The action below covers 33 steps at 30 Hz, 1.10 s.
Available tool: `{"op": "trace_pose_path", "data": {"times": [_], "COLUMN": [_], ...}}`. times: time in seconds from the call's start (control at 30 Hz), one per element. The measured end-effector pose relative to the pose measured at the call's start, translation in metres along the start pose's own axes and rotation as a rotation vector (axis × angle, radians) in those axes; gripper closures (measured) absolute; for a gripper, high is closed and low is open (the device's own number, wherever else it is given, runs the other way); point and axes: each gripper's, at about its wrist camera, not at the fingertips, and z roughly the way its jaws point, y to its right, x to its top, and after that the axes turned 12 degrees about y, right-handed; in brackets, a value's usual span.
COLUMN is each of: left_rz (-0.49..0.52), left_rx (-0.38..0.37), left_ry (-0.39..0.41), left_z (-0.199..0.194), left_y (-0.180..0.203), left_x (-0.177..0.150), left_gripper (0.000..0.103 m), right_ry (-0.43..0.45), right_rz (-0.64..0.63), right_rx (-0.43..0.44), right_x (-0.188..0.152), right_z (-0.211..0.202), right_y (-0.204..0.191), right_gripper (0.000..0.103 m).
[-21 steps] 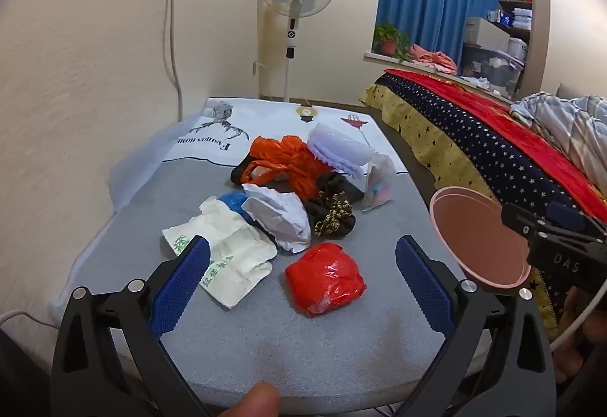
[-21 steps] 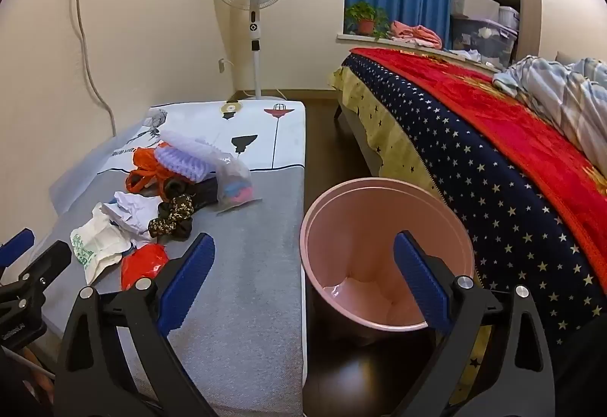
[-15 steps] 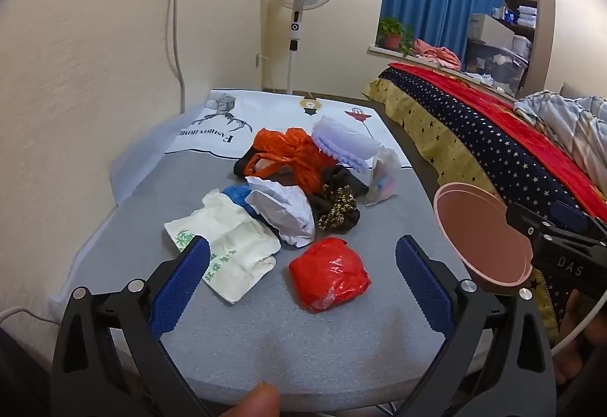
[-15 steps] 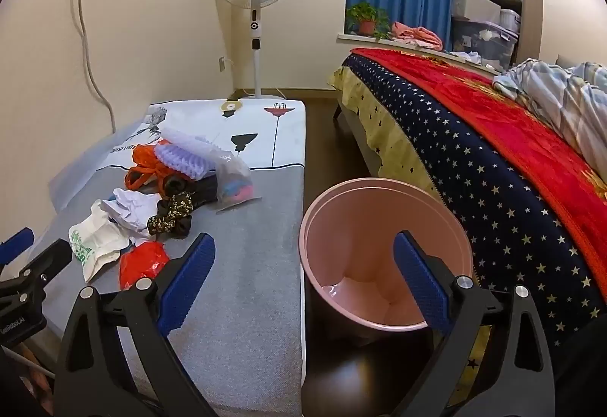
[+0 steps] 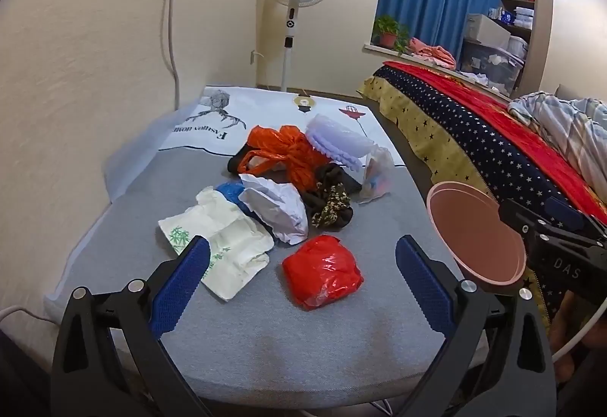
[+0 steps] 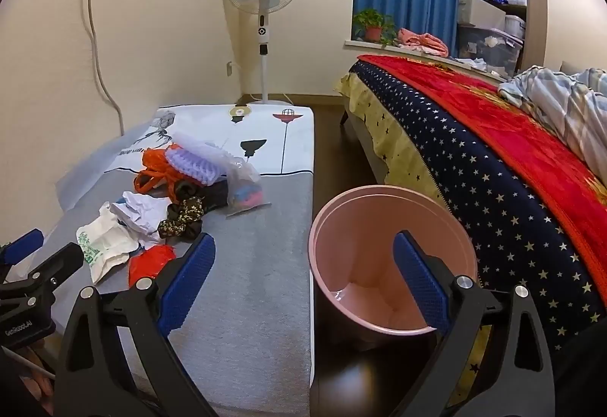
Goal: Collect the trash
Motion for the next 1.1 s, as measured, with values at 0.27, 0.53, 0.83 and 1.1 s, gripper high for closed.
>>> {"op": "trace_pose_path", "data": {"times": [0.27, 0.53, 0.83, 1.1], "left_rz": [0.0, -0.001, -0.005, -0.005], "left_rx": [-0.004, -0.018, -0.017, -0.016], "left_ry": [-0.01, -0.01, -0.01, -0.011], "left_z": [0.0028, 0.0028, 0.0027, 0.0028], "left_y": [0.0036, 0.0041, 0.0029, 0.0032], "left_x": [-0.0019, -0.0019, -0.0013, -0.0016], "left_gripper": [0.008, 0.008, 0.008, 0.008], "right_ry": [-0.009, -0.004, -0.005, -0.006], "right_rz": [-0.001, -0.002, -0.002, -0.004], "right_rx": [0.008, 0.002, 0.004, 0.007], "right_x": [-0.0005, -0.0001, 0.0003, -0.0001], "right_z": [0.0005, -0.0003, 0.0, -0.0001], "right_y": [-0.0009, -0.0003, -0.001, -0.0017], "right_gripper": [0.012, 0.012, 0.012, 0.012]}}
